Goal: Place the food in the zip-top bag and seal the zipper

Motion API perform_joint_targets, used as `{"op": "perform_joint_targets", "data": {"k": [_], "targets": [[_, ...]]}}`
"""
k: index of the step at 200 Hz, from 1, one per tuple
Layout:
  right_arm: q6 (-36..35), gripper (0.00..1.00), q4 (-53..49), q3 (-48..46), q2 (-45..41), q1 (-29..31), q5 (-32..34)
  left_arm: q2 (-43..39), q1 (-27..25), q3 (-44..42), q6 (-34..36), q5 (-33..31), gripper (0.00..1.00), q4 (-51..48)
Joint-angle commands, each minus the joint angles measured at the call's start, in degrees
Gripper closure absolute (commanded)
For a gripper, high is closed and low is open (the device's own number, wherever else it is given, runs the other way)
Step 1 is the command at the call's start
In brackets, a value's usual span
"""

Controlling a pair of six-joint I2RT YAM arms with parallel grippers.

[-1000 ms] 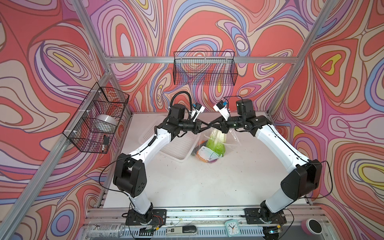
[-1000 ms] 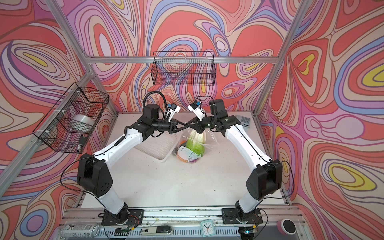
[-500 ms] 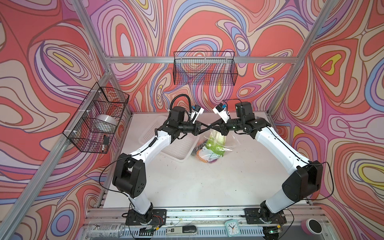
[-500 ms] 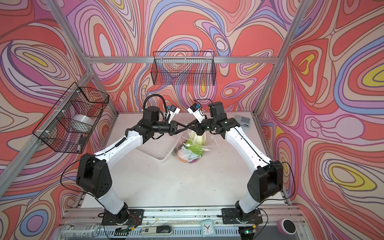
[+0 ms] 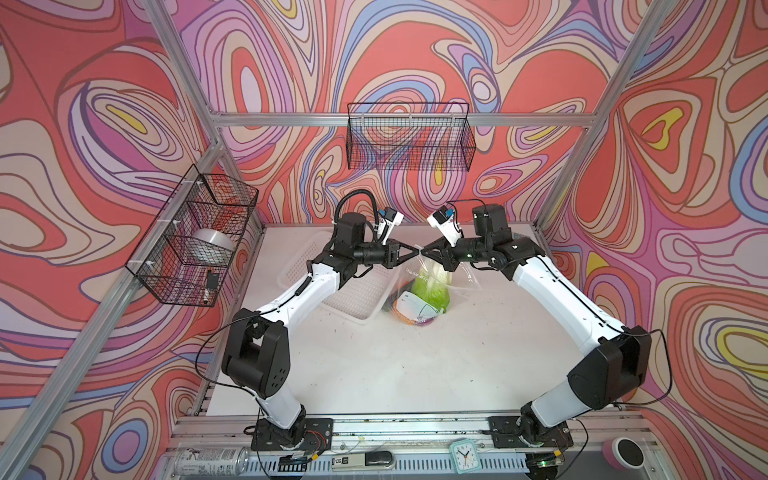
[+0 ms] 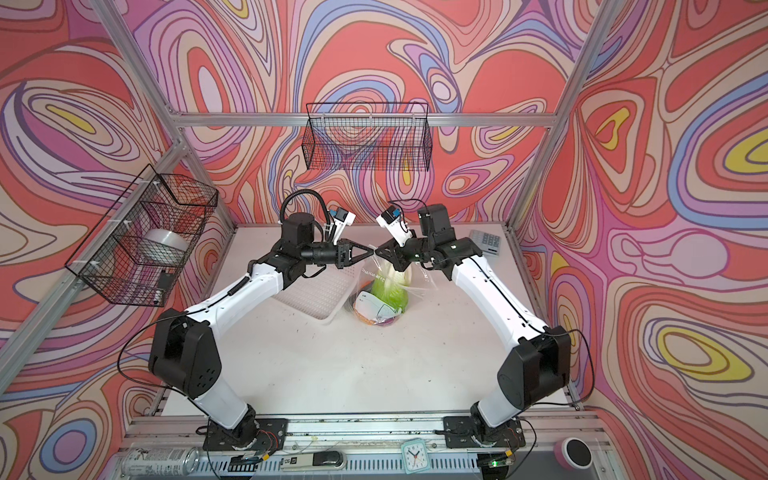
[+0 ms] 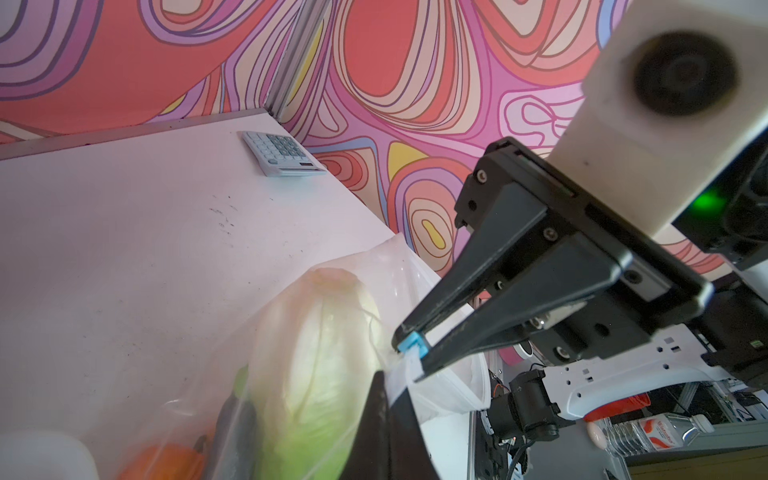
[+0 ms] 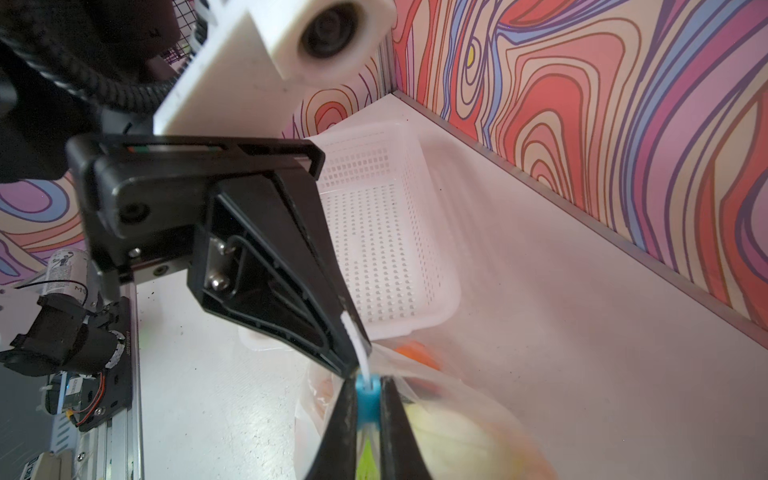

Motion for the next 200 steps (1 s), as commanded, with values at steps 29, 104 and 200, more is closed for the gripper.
{"op": "perform_joint_targets", "data": {"k": [29, 104, 200], "targets": [[1.24, 0.88, -7.51, -3.09, -3.8, -0.69, 6.34, -2.91, 3.87, -1.32, -3.64, -3.66, 1.0, 7.62], [5.06, 0.87, -13.3, -8.56, -9.15, -0.71, 14.17, -1.78, 5.32, -1.92, -5.47, -7.05, 1.0, 8.92], [10.72, 0.86, -19.97, -16.55, -19.15, -0.71, 15.86, -0.55, 5.33, -2.42, -6.98, -7.38, 1.0, 10.72]]}}
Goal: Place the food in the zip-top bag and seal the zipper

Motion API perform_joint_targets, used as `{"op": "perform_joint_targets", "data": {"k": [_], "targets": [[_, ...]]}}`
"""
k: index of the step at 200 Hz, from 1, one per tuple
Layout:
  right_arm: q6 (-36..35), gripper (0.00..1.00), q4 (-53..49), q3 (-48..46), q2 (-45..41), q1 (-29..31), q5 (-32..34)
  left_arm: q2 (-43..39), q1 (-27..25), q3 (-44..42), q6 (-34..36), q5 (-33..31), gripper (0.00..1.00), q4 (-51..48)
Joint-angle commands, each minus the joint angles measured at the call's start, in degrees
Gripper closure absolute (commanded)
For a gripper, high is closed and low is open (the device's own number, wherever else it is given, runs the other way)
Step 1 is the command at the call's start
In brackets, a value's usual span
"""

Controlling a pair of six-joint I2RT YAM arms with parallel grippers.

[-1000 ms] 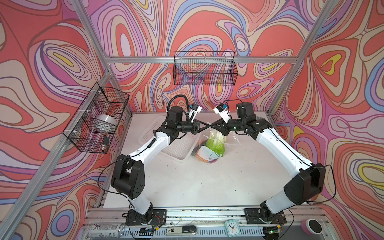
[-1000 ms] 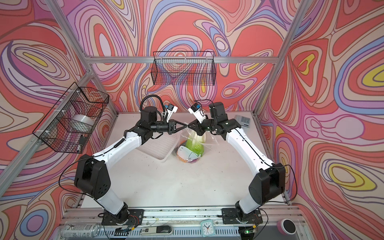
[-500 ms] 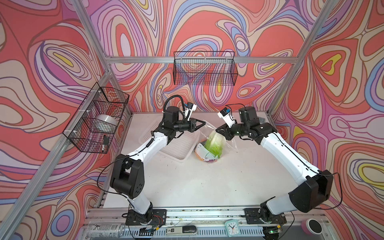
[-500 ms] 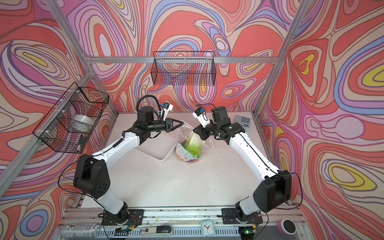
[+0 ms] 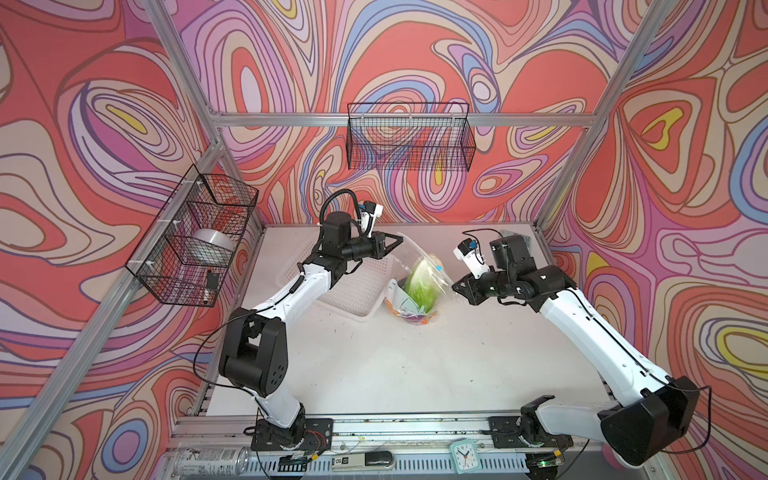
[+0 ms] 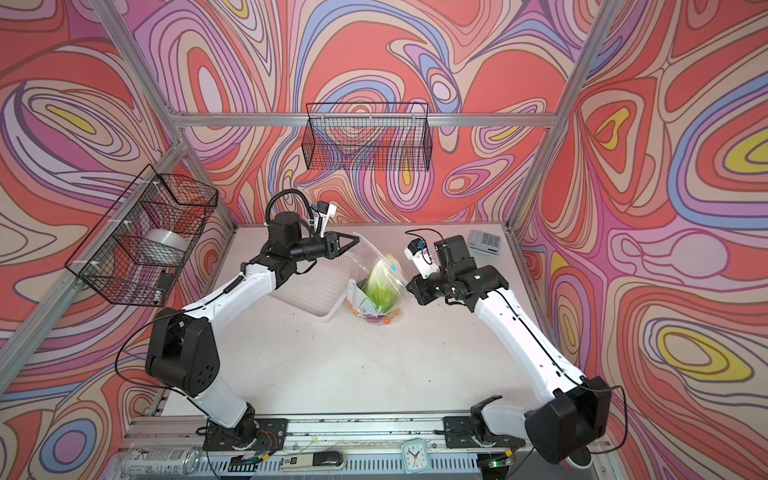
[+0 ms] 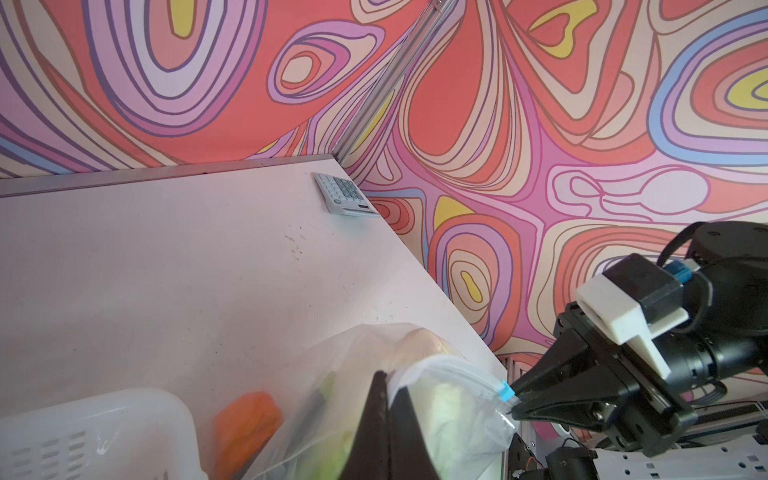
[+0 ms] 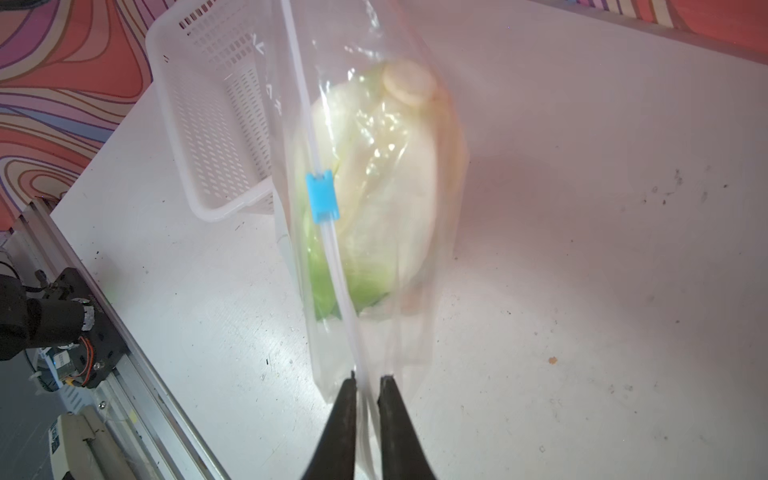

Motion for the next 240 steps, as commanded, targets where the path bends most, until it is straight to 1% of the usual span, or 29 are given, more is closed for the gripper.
{"op": "perform_joint_targets", "data": {"k": [1, 37, 53, 83, 98, 124, 156, 169, 216, 240], "targets": [[1.87, 0.86, -3.93, -1.24, -2.19, -0.2, 1.07, -0.51, 0.51, 0.24, -0.64, -1.44, 1.0, 3.94], [2.54, 0.85, -3.05, -1.73, -4.29, -0.19, 1.05, -0.18, 0.54, 0.3, -1.54, -0.17, 1.0, 4.51], [3.08, 0.79, -1.53, -0.03, -3.76, -0.19, 0.9, 0.1, 0.32, 0.55, -1.75, 1.32, 1.0, 4.69], [3.29, 0.62, 1.65, 5.47, -0.25, -0.21, 1.07, 0.54, -0.83, 1.55, 0.03, 4.26, 1.0, 2.89], [2.95, 0.59, 3.07, 8.01, 2.32, -0.19, 1.33, 0.63, -1.17, 1.7, 0.73, 4.94, 1.0, 2.27], [1.83, 0.59, 6.04, 9.94, 5.69, -0.21, 0.13, 0.63, -1.19, 1.35, 0.91, 5.58, 1.0, 2.1], [0.82, 0.59, 7.14, 11.62, 8.21, -0.21, -5.95, 0.63, -1.19, 1.7, 1.54, 5.85, 1.0, 0.81], [0.63, 0.6, 7.27, 11.52, 8.4, -0.19, -7.23, 0.61, -1.2, 1.79, 1.75, 5.62, 1.0, 0.56], [-0.93, 0.68, 7.04, 8.95, 8.14, -0.2, -5.38, 0.72, -1.2, 1.88, 1.53, 5.38, 1.0, 0.88], [-1.28, 0.68, 6.95, 8.29, 8.11, -0.19, -5.15, 0.72, -1.19, 2.14, 1.62, 5.36, 1.0, 0.41]]}}
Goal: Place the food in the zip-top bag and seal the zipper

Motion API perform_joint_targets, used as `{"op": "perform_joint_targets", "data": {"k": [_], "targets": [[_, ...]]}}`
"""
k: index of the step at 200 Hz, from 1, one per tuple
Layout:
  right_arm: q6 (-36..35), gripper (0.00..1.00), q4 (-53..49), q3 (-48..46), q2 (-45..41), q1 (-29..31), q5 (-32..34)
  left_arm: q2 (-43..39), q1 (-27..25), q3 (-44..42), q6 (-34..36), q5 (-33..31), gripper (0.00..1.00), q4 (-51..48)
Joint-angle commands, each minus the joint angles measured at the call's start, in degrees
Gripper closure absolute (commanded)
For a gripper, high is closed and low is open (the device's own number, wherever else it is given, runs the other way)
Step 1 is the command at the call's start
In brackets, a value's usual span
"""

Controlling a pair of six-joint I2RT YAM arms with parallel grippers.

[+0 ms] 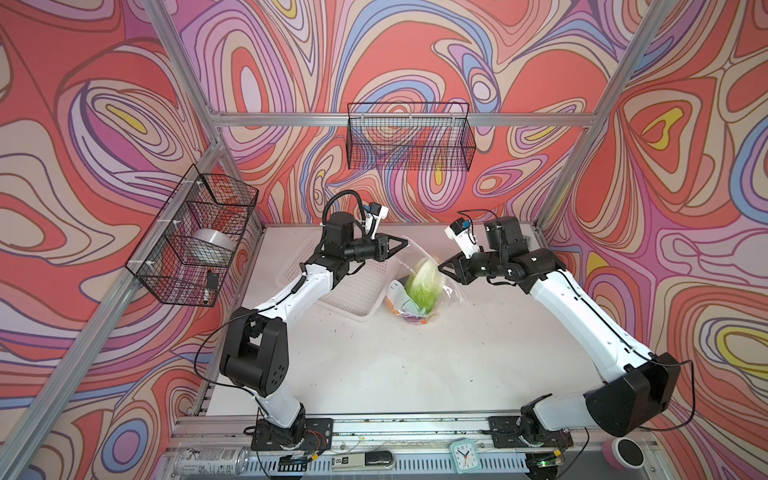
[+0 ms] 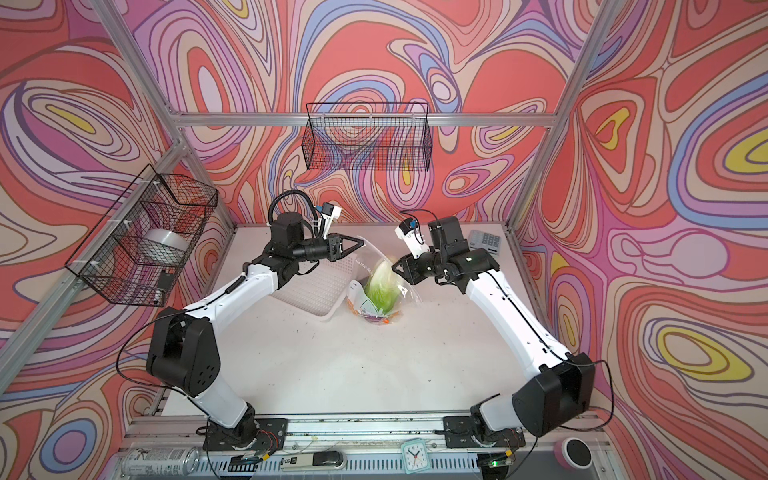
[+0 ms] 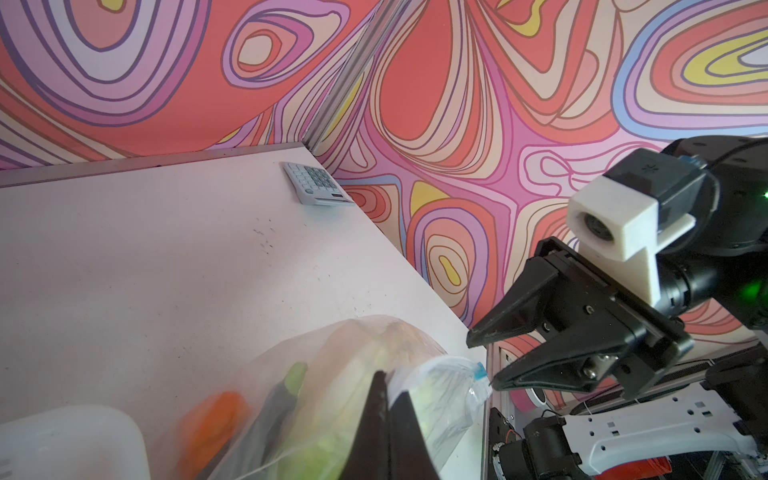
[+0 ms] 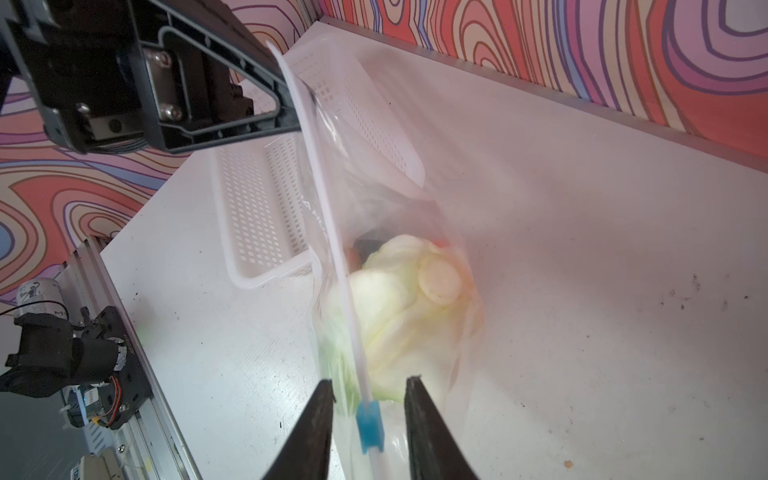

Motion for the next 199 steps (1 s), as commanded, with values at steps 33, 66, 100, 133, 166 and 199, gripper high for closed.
{"op": "perform_joint_targets", "data": {"k": [33, 66, 100, 133, 166, 199], "targets": [[-1.16, 0.69, 0.84, -2.47, -0.43, -0.15, 0.39, 0.83, -0.05, 2.55, 1.08, 0.89, 1.0, -0.63], [-0.81, 0.78, 1.35, -3.44, -0.83, -0.15, 0.82, 0.81, 0.0, 2.62, 0.93, 0.87, 1.0, -0.72], [-0.56, 0.9, 1.96, -3.71, -1.75, -0.19, 1.07, 0.72, 0.08, 2.85, 1.51, 0.62, 1.0, -1.57], [0.13, 0.9, 0.45, -4.57, -2.72, -0.19, 1.78, 0.56, 0.21, 2.71, 1.56, -2.49, 1.0, -2.21], [1.54, 0.9, -2.02, -7.19, -4.67, -0.15, 2.49, 0.66, 0.74, 2.3, 0.35, -4.4, 1.0, -1.46], [2.7, 0.9, -3.87, -9.45, -6.63, -0.14, 2.85, 0.45, 0.97, 2.14, 0.21, -5.16, 1.0, -1.07]]}}
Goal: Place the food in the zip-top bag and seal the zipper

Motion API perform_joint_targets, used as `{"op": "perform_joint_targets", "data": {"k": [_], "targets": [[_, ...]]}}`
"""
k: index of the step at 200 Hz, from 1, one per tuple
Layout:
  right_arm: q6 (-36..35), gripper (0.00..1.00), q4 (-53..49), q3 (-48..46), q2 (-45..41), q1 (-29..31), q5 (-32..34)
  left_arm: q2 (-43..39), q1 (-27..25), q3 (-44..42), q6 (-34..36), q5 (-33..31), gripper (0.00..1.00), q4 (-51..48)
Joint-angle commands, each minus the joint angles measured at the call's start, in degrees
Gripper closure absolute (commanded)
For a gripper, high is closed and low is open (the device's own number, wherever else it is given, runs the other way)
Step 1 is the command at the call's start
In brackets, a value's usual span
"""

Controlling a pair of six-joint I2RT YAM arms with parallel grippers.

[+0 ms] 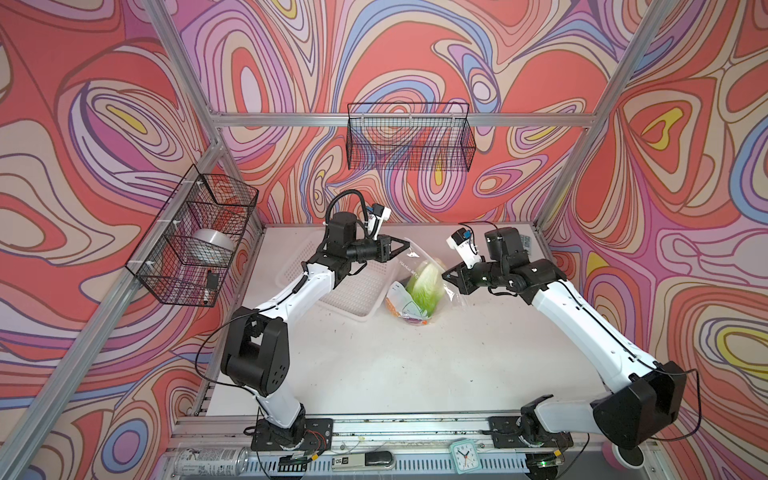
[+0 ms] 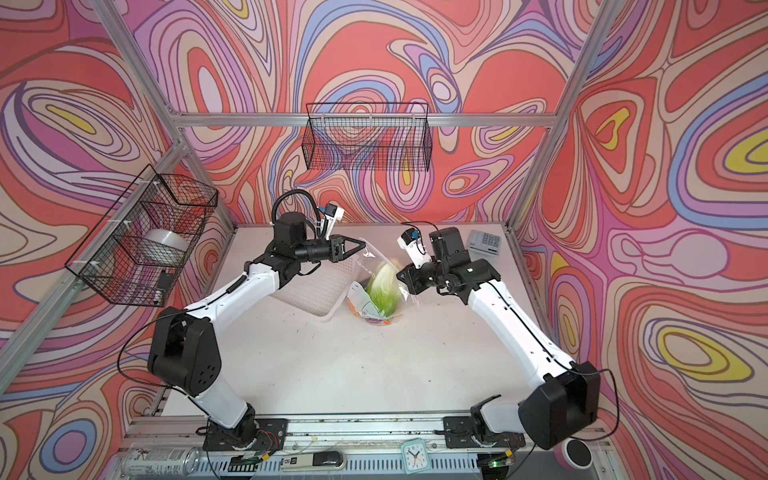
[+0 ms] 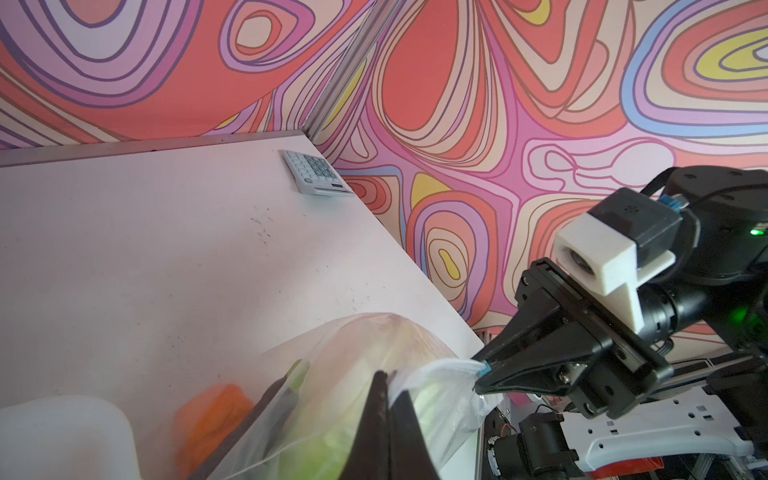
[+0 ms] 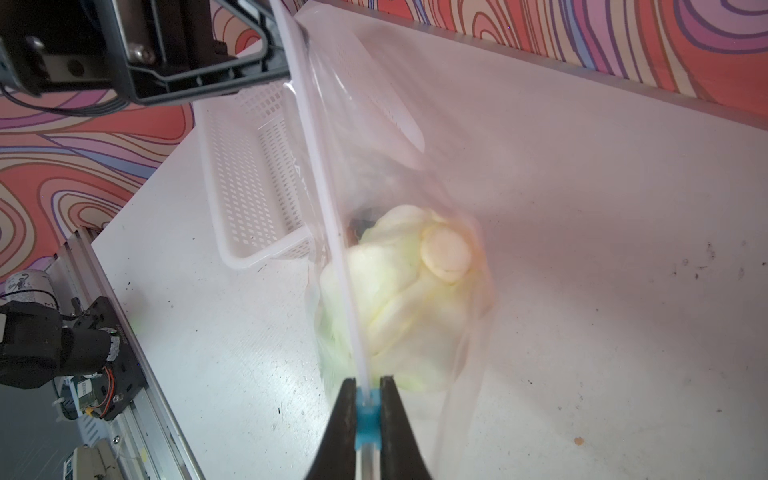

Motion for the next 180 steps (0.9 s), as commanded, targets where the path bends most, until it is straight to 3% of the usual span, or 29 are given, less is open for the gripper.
{"op": "perform_joint_targets", "data": {"k": [1, 180], "targets": [[1.52, 0.9, -5.91, -1.97, -2.42, -0.25, 1.84, 0.06, 1.68, 1.03, -0.18, -4.31, 1.0, 1.84], [6.6, 0.87, -13.37, -8.36, -9.38, -0.25, 2.33, 1.03, 2.2, 1.66, -0.18, -5.67, 1.0, 2.33]]}}
